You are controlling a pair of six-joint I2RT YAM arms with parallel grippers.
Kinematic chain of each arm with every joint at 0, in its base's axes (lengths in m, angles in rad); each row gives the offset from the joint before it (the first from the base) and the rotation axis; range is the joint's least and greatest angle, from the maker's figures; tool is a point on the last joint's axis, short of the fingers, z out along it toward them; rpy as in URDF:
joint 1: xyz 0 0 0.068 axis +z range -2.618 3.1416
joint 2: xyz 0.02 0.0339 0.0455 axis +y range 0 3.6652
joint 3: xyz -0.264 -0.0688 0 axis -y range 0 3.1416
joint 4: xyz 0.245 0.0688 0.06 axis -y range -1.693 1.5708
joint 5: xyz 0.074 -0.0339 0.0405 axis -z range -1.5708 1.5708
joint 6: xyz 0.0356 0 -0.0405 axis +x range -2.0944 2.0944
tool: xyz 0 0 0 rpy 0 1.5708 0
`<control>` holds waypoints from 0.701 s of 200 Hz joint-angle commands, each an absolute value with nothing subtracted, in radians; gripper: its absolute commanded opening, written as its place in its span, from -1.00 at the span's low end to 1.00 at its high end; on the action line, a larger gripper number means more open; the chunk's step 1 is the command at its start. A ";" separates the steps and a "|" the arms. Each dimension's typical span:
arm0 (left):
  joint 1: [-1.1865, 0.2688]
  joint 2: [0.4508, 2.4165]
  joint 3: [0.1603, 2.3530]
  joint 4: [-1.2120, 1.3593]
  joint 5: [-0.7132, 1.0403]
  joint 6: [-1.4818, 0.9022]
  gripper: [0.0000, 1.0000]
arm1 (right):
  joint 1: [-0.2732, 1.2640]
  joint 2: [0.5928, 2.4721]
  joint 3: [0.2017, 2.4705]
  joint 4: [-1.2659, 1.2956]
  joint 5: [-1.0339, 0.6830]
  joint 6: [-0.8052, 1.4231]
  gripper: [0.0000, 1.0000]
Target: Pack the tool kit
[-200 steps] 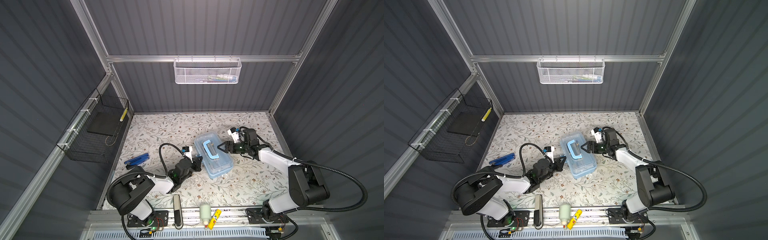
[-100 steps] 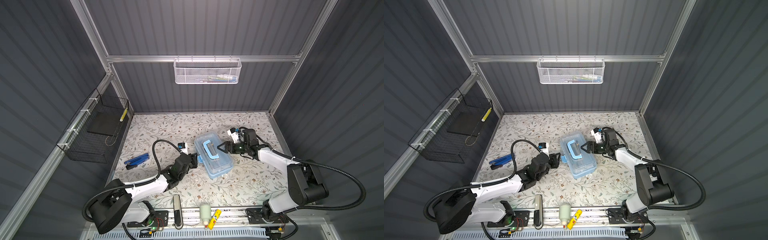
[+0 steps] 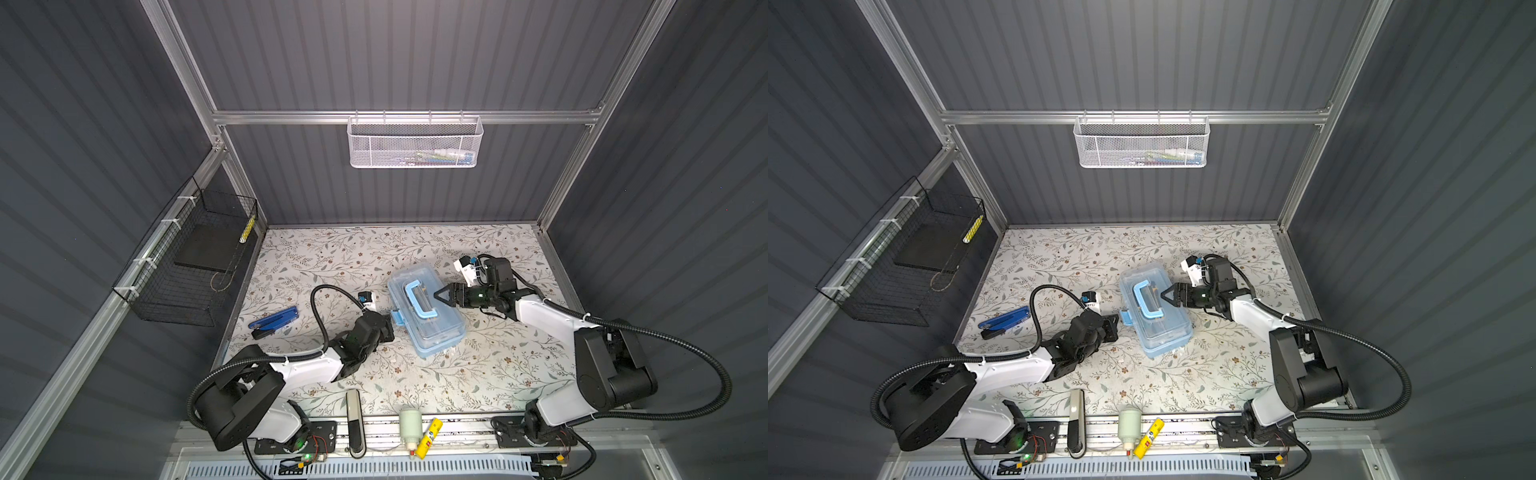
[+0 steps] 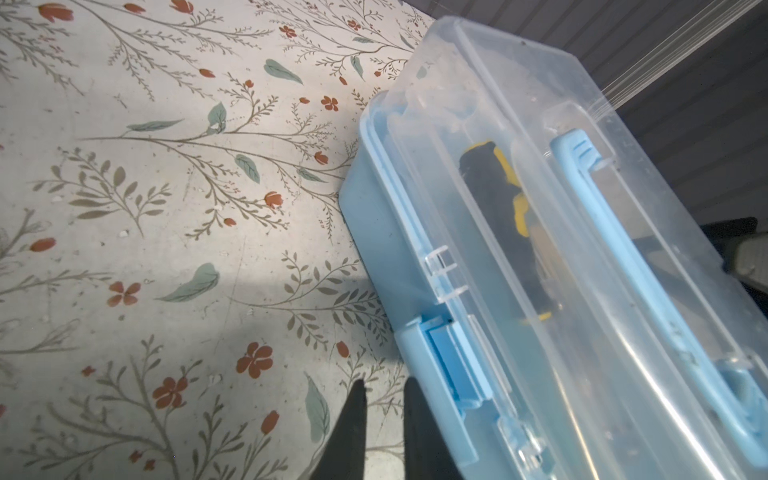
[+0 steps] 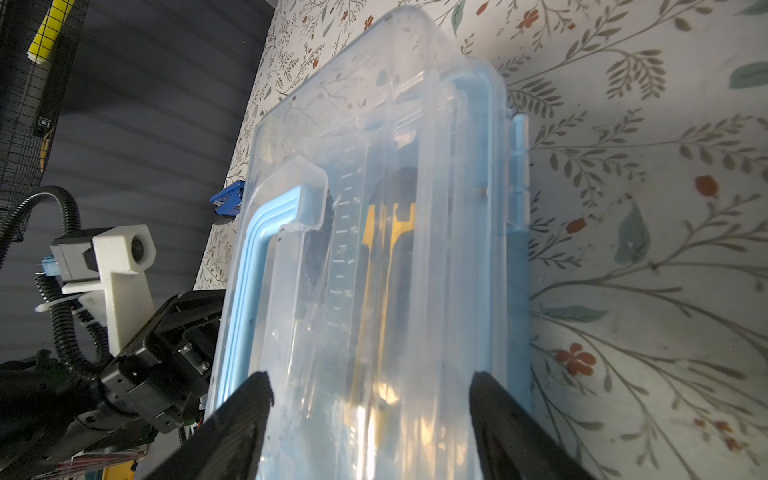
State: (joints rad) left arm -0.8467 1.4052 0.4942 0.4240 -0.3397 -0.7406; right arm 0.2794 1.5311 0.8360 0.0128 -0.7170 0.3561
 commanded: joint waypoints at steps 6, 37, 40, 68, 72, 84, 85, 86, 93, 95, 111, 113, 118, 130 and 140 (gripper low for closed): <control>-0.835 1.414 0.505 0.411 -0.337 -0.752 -0.77 | 0.300 1.557 0.848 -0.008 -0.778 0.354 0.53; -0.834 1.438 0.513 0.422 -0.315 -0.755 -0.87 | 0.301 1.559 0.848 -0.005 -0.778 0.356 0.53; -0.834 1.442 0.514 0.424 -0.312 -0.755 -0.88 | 0.302 1.559 0.848 -0.005 -0.778 0.355 0.53; -0.834 1.454 0.510 0.476 -0.281 -0.750 -0.93 | 0.302 1.558 0.850 -0.010 -0.775 0.351 0.54; -0.833 1.454 0.507 0.487 -0.278 -0.750 -0.93 | 0.302 1.559 0.850 -0.009 -0.774 0.351 0.54; -0.833 1.446 0.495 0.518 -0.270 -0.749 -0.93 | 0.302 1.559 0.849 -0.010 -0.775 0.351 0.54; -0.834 1.445 0.494 0.520 -0.268 -0.749 -0.93 | 0.301 1.559 0.848 -0.010 -0.775 0.351 0.54; -0.833 1.444 0.494 0.521 -0.268 -0.749 -0.94 | 0.302 1.559 0.848 -0.009 -0.775 0.351 0.54; -0.833 1.439 0.490 0.529 -0.267 -0.746 -0.94 | 0.302 1.560 0.848 -0.008 -0.773 0.351 0.54; -0.834 1.437 0.488 0.531 -0.267 -0.746 -0.94 | 0.302 1.560 0.848 -0.008 -0.773 0.351 0.54; -0.833 1.424 0.479 0.544 -0.267 -0.743 -0.94 | 0.302 1.560 0.847 -0.008 -0.773 0.351 0.54; -0.833 1.421 0.478 0.547 -0.267 -0.741 -0.94 | 0.302 1.560 0.847 -0.008 -0.773 0.351 0.54; -0.834 1.418 0.476 0.548 -0.267 -0.740 -0.94 | 0.302 1.559 0.845 -0.008 -0.773 0.351 0.54; -0.834 1.411 0.470 0.558 -0.266 -0.736 -0.94 | 0.302 1.557 0.845 -0.009 -0.773 0.351 0.54; -0.833 1.413 0.469 0.563 -0.263 -0.735 -0.95 | 0.302 1.554 0.845 -0.009 -0.772 0.351 0.54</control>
State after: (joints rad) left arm -0.8406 1.4342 0.4885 0.5224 -0.2775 -0.7479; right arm 0.2897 1.5440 0.8379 0.0143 -0.7418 0.3565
